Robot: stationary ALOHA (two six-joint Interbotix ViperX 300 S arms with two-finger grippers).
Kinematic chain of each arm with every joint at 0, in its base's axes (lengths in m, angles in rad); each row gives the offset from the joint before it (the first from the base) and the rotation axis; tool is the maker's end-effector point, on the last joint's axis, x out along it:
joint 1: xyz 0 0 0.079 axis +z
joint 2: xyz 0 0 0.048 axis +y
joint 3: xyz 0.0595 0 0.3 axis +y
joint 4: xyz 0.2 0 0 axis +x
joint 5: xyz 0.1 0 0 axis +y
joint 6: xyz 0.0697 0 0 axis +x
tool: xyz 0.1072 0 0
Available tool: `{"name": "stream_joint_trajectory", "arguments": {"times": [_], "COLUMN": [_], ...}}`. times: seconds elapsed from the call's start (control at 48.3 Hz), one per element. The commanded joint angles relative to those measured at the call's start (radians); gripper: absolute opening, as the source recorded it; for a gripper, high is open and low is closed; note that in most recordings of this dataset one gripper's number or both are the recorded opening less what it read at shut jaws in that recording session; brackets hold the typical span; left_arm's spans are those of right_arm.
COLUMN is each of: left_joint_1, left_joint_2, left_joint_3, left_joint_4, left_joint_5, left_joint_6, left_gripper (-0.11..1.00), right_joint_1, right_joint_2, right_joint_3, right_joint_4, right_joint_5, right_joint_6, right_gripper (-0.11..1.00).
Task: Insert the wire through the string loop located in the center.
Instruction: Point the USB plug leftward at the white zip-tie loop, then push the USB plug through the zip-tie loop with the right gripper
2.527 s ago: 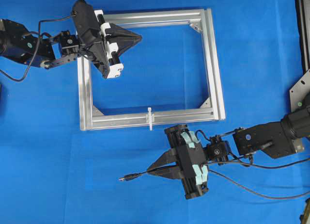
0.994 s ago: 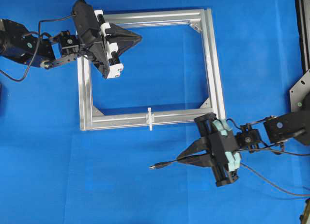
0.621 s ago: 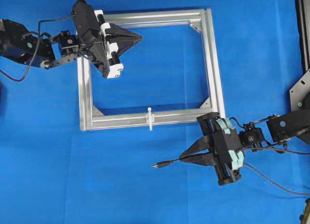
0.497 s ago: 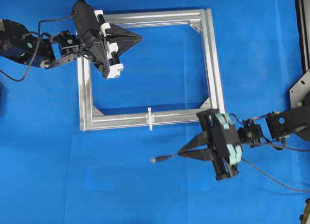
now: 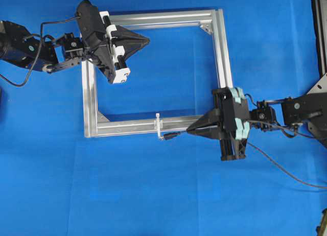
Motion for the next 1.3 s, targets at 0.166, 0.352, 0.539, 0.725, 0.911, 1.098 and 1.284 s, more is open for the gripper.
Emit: {"name": "stream_joint_trajectory", "arguments": {"times": [0.166,0.352,0.539,0.725,0.911,1.098,1.284], "left_joint_1": [-0.008,-0.009,-0.009,-0.009,-0.009,-0.011,-0.009], "left_joint_2": [-0.035,-0.035,-0.035,-0.035,-0.035,-0.035,-0.035], "left_joint_3": [-0.009,-0.011,-0.011,-0.011,-0.011,-0.012,-0.012], "left_joint_4": [0.005,0.005,0.005,0.005,0.005,0.005,0.005], "left_joint_5": [-0.011,-0.011,-0.009,-0.011,-0.009,-0.011,-0.011], "left_joint_6": [0.000,-0.002,-0.002,-0.002,-0.002,-0.002,-0.002], "left_gripper": [0.00,0.00,0.00,0.00,0.00,0.00,0.00], "right_joint_1": [-0.025,-0.025,-0.025,-0.025,-0.025,-0.025,-0.025], "right_joint_2": [-0.021,-0.021,-0.021,-0.021,-0.021,-0.021,-0.021], "right_joint_3": [-0.003,-0.002,-0.002,-0.002,-0.003,-0.003,-0.003], "right_joint_4": [-0.003,-0.005,-0.005,-0.005,-0.005,-0.003,-0.003], "right_joint_5": [-0.017,-0.025,-0.028,-0.029,-0.031,-0.035,-0.035], "right_joint_6": [-0.003,-0.005,-0.005,-0.005,-0.005,-0.005,-0.005], "right_gripper": [-0.03,-0.03,-0.03,-0.03,-0.03,-0.03,-0.03]}}
